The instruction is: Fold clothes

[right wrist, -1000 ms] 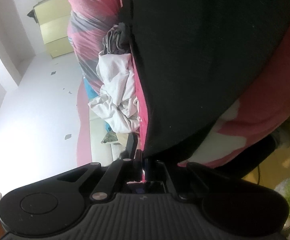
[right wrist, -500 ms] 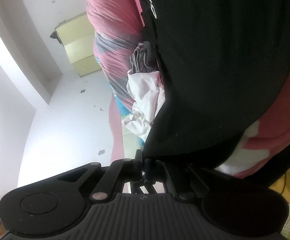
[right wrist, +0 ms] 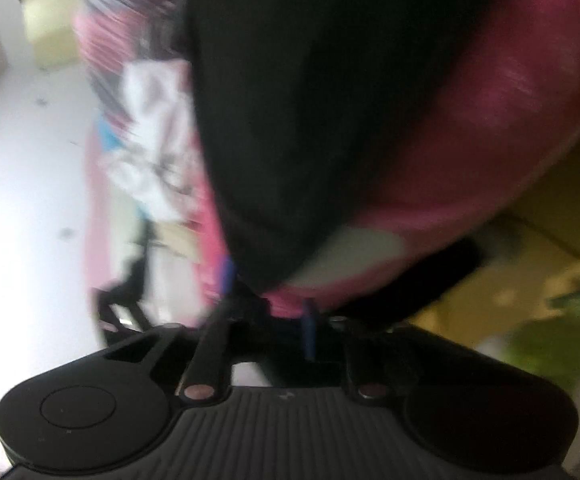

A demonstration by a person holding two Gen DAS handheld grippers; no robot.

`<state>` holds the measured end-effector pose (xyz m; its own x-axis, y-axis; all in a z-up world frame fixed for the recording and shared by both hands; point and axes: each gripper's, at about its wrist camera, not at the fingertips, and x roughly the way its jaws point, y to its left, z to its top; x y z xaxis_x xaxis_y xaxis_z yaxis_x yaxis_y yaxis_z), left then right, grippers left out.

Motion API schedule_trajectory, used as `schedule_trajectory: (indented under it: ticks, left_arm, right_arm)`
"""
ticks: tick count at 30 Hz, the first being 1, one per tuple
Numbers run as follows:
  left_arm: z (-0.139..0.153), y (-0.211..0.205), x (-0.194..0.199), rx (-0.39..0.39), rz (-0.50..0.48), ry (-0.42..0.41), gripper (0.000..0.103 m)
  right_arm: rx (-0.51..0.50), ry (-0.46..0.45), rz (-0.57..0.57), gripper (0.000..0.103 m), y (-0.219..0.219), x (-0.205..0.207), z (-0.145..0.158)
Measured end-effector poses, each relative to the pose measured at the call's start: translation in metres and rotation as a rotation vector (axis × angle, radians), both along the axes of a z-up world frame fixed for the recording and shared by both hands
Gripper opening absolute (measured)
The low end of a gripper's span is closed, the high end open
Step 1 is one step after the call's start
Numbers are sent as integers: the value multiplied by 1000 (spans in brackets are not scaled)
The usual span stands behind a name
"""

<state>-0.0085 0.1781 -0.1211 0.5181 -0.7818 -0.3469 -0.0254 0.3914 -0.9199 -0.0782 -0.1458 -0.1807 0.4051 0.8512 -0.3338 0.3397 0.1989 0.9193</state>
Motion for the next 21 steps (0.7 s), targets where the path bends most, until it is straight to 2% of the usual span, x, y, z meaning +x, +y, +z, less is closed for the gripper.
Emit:
schedule_trajectory:
  ticks: [5,9,11,13,14,21]
  left_arm:
    - [3,-5,-2,48,-19,-25,57]
    - [10,-14,-8,170,-20,-55,29]
    - [11,-15,-9,197,-17,-49,11]
    - [13,-14,-10,187,-10,-41,5]
    - [15,-12,-10,175,-3,-39,4]
    - [26,-1,-12,15,30,-12,2]
  right_arm:
    - [29,-20,-51,32,-8,-3,1]
    - [64,-58,-125,37,-13,3,7]
    - [84,-59,-147,39,-15,4,5]
    - [103,-56,-169,43,-15,5,2]
    - [116,-60,-179,51,-15,6,1]
    - [270,-41,-201,58,1,13,-10]
